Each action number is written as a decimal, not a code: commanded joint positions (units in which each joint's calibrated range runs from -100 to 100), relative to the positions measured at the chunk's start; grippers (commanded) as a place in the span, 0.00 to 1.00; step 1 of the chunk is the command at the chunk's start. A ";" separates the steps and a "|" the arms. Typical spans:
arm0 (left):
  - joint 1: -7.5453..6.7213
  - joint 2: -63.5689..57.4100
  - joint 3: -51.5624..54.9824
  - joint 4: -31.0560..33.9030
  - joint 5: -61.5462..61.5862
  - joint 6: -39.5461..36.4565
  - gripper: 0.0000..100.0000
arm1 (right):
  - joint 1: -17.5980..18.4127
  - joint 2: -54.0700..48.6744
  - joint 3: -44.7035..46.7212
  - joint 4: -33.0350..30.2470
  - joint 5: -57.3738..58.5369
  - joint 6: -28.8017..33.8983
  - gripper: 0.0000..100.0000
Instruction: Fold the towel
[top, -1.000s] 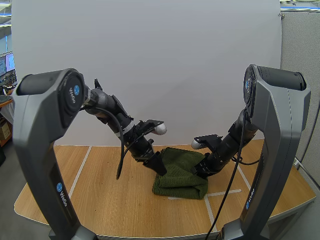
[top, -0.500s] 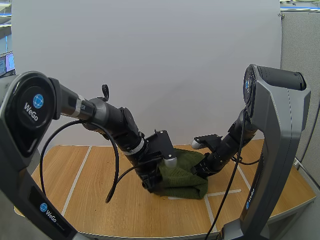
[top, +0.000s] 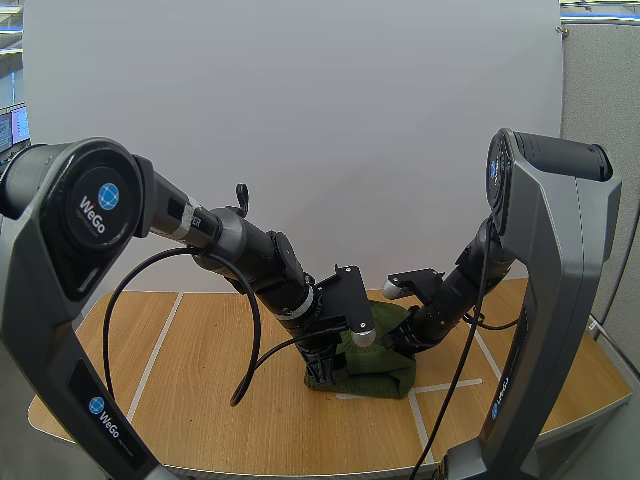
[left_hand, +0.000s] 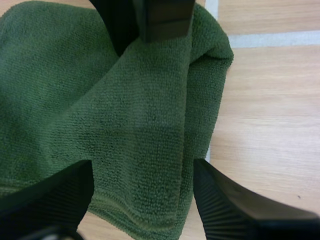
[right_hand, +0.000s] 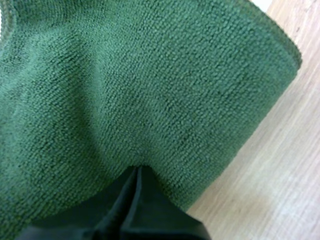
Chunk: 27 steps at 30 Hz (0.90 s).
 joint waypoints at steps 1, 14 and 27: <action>-0.33 0.01 0.17 0.96 0.84 0.24 0.93 | 0.06 1.06 0.26 -1.41 -6.14 -0.72 0.00; -0.33 0.11 1.25 5.12 1.94 -2.09 0.24 | 0.06 1.06 0.26 -1.41 -6.14 -0.72 0.00; 3.01 0.00 1.25 12.48 11.85 -6.58 0.00 | 0.06 1.06 0.26 -1.51 -6.14 -0.72 0.00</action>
